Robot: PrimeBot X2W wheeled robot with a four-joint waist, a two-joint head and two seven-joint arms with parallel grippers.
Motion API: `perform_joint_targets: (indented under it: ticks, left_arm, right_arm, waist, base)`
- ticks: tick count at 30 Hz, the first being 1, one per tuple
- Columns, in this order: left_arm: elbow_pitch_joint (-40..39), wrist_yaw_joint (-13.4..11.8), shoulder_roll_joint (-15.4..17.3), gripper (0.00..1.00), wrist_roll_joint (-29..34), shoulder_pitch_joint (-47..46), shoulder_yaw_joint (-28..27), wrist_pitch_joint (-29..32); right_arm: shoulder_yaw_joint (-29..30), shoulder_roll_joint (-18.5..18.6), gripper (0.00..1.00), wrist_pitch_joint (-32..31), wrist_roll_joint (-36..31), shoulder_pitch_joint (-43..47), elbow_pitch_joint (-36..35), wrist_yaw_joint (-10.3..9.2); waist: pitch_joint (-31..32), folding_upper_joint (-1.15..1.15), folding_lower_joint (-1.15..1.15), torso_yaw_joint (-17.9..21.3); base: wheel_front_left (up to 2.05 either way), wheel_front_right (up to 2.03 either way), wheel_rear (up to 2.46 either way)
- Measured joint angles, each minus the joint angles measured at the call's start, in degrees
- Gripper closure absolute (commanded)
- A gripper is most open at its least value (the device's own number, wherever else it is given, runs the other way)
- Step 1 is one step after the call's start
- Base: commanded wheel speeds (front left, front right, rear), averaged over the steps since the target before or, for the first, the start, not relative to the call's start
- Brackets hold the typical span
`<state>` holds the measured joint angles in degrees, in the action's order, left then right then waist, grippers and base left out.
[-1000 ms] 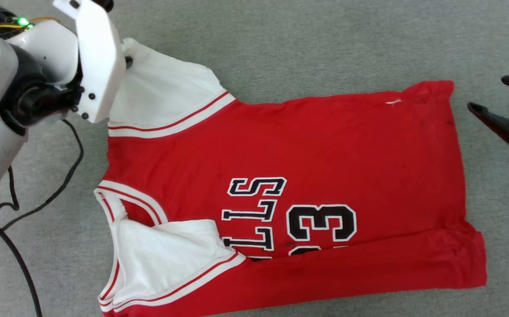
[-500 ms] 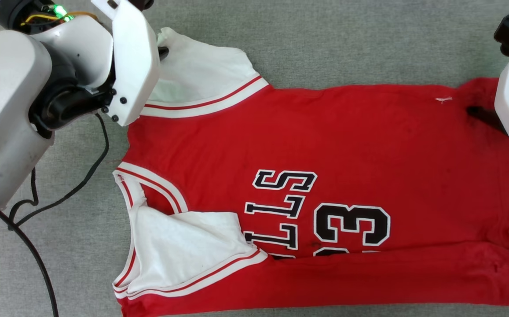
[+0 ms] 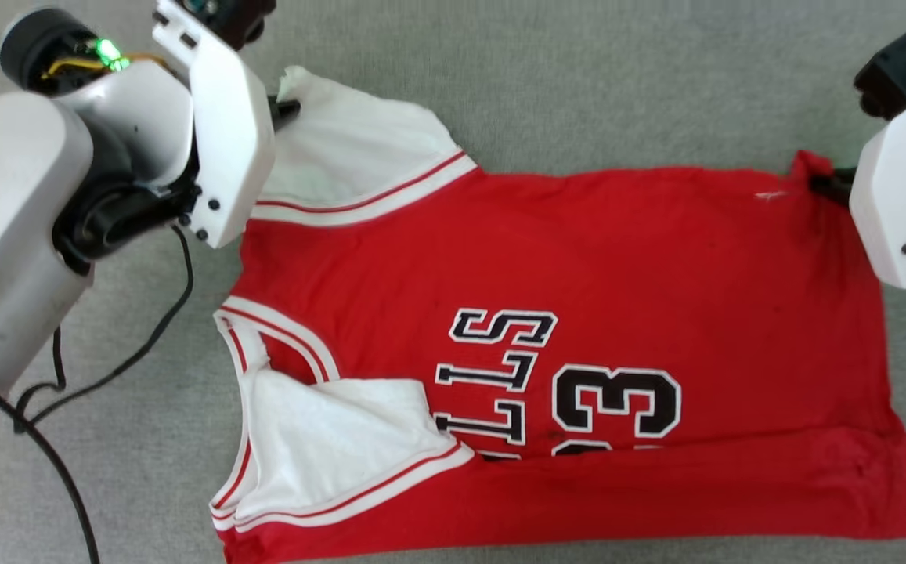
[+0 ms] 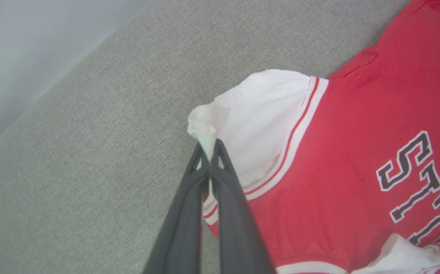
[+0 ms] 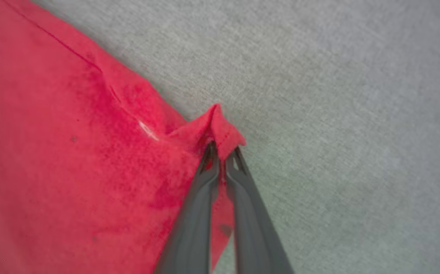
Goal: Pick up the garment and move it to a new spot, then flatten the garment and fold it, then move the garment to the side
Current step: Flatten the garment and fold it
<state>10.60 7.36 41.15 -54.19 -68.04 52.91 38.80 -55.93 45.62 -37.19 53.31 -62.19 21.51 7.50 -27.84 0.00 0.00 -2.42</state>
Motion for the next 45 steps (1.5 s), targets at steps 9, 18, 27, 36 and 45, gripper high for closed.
perform_joint_targets:
  ticks: [9,18,27,36,45]
  left_arm:
    - [-5.4,-2.1,4.2,1.00,-1.3,8.5,0.2,-3.4]
    - [-13.5,-6.6,10.5,1.00,-3.5,20.8,1.6,-6.7]
    - [-19.8,-11.7,15.2,1.00,-6.5,34.7,4.4,-11.2]
    - [-18.2,-13.4,13.5,1.00,-8.2,42.4,7.6,-14.4]
    - [-14.5,-15.0,10.8,0.00,-5.5,42.9,5.6,-22.6]
  right_arm:
    - [-3.5,3.1,1.00,9.3,4.3,4.1,-2.6,0.01]
    - [-7.2,6.1,1.00,15.7,7.0,11.5,-5.2,0.01]
    - [-9.4,7.9,1.00,20.0,9.6,19.9,-6.8,0.01]
    - [-11.0,6.6,1.00,21.1,11.0,25.7,-4.9,0.01]
    - [-9.2,4.6,0.00,24.7,9.8,26.0,-2.5,0.00]
  waist:
    - [8.0,0.00,-0.01,0.9]
    - [14.6,0.00,-0.01,1.6]
    - [18.5,0.00,-0.01,2.1]
    - [17.6,0.00,0.00,2.0]
    - [18.3,0.00,0.00,2.0]
  base:
    - [0.00,0.00,0.00]
    - [0.00,0.00,0.00]
    - [0.00,0.00,0.00]
    - [0.00,0.00,0.00]
    - [0.00,0.00,0.00]
